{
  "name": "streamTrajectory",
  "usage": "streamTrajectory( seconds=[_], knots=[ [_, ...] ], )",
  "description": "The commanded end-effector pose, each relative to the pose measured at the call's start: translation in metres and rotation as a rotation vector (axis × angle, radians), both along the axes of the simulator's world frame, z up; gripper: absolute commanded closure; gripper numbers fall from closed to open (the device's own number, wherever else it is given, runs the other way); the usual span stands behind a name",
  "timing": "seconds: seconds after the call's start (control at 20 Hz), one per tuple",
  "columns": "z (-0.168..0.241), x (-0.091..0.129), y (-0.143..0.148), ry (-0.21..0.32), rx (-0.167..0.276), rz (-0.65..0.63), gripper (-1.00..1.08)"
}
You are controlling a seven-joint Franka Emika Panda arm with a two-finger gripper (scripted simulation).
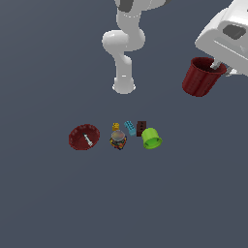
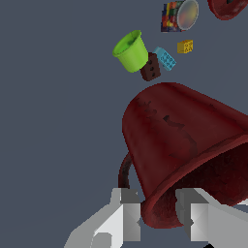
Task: Pick up a designated object from a clutter of objects.
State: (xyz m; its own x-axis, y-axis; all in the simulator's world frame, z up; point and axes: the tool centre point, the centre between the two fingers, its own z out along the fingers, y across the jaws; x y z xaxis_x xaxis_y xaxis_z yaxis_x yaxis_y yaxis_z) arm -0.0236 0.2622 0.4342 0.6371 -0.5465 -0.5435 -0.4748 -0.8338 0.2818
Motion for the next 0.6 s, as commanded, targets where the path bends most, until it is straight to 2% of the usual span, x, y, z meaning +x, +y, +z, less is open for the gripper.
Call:
streamTrajectory(
  seconds=[0.0, 0.55],
  knots=[
    [0.010, 0.000, 0.001, -0.001, 0.000, 0.000, 1.08],
    [0.022, 0.001, 0.002, 0.000, 0.001, -0.001, 1.08]
  ],
)
